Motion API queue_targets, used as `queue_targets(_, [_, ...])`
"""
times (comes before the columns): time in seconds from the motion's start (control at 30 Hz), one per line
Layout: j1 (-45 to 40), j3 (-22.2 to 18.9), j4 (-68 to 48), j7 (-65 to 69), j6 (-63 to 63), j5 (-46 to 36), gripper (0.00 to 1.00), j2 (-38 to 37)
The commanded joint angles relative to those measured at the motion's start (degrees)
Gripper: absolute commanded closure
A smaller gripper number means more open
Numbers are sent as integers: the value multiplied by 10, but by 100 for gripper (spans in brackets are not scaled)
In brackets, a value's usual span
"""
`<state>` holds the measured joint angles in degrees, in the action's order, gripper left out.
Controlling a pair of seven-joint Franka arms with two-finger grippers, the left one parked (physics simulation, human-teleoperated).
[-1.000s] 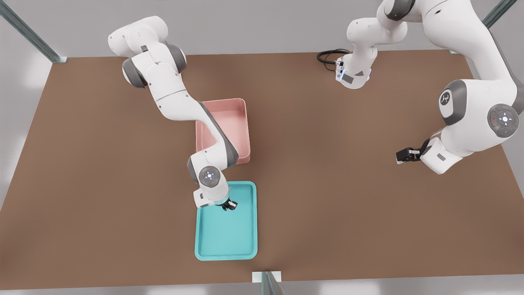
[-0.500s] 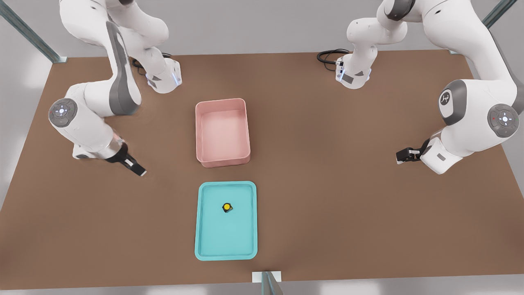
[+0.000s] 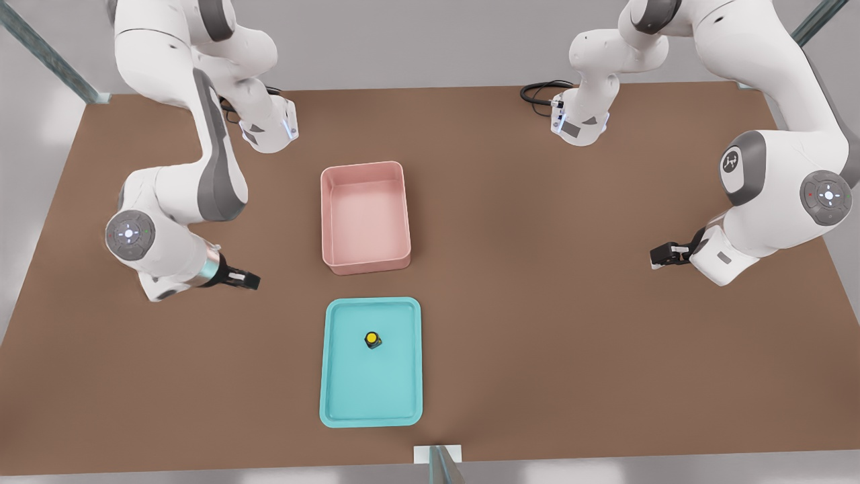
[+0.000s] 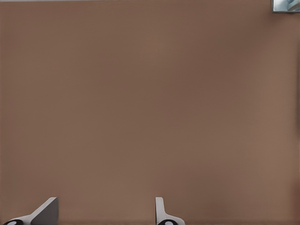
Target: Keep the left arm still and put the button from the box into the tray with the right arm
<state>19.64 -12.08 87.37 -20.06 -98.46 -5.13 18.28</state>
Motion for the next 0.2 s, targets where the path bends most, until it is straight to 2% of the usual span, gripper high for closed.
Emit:
queue_targets(0.0, [-27, -3, 5, 178, 31, -3, 0, 8])
queue_targets(0.03, [-65, -2, 8, 226, 31, -33, 0, 8])
queue_targets(0.17, [-65, -1, 7, 225, 24, -30, 0, 17])
